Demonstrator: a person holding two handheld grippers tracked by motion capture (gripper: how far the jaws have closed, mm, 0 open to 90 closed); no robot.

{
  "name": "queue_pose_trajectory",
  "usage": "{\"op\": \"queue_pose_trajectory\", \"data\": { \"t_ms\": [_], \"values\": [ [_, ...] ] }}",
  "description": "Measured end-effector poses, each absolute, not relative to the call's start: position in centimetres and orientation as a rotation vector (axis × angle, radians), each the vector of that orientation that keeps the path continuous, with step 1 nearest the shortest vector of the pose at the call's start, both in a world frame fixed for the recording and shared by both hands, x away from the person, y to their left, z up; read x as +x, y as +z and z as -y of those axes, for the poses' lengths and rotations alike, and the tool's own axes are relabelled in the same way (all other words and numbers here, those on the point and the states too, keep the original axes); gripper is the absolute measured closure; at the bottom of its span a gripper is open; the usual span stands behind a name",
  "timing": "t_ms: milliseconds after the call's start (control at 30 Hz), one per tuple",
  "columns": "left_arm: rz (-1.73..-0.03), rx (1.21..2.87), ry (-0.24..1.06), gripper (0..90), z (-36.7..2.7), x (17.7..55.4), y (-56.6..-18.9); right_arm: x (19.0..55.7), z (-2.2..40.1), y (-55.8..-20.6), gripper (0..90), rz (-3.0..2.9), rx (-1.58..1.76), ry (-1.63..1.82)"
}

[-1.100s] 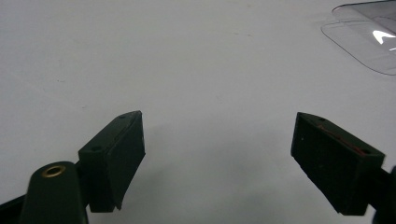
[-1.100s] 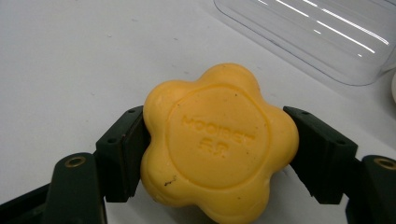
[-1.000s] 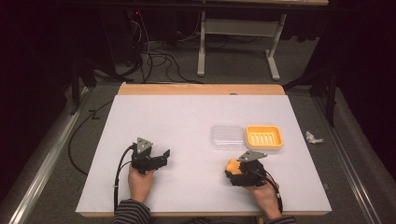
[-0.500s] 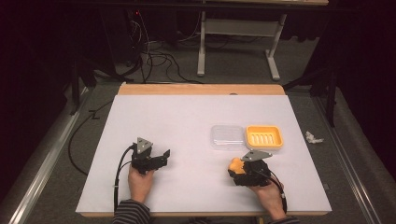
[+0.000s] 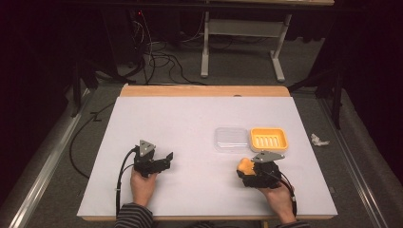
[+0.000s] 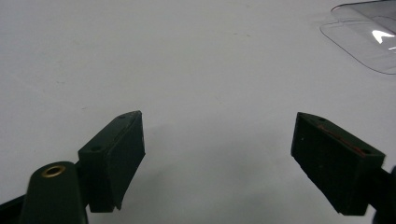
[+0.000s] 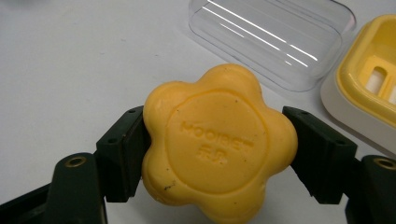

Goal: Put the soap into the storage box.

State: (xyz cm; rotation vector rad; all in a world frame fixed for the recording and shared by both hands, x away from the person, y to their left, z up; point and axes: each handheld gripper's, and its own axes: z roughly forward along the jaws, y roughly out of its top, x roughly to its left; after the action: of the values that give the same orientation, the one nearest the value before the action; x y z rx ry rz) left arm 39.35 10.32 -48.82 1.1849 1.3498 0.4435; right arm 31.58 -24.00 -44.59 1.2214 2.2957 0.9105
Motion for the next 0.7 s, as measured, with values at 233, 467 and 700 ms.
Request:
{"op": "queue_pose_trajectory", "data": {
  "t_ms": [233, 467, 700],
  "values": [
    [-1.349, 1.193, 0.448, 18.1, -10.3, 39.4, -48.9, 31.6, 24.8, -44.3, 27.4, -2.265, 1.24, 0.941],
    [-1.349, 1.189, 0.448, 18.1, -10.3, 39.4, -48.8, 31.6, 25.6, -43.8, 27.4, -2.249, 1.253, 0.952],
    [-1.349, 1.191, 0.45, 18.1, -10.3, 39.4, -48.8, 31.7, 26.4, -43.4, 27.4, -2.224, 1.265, 0.965]
  ]
}}
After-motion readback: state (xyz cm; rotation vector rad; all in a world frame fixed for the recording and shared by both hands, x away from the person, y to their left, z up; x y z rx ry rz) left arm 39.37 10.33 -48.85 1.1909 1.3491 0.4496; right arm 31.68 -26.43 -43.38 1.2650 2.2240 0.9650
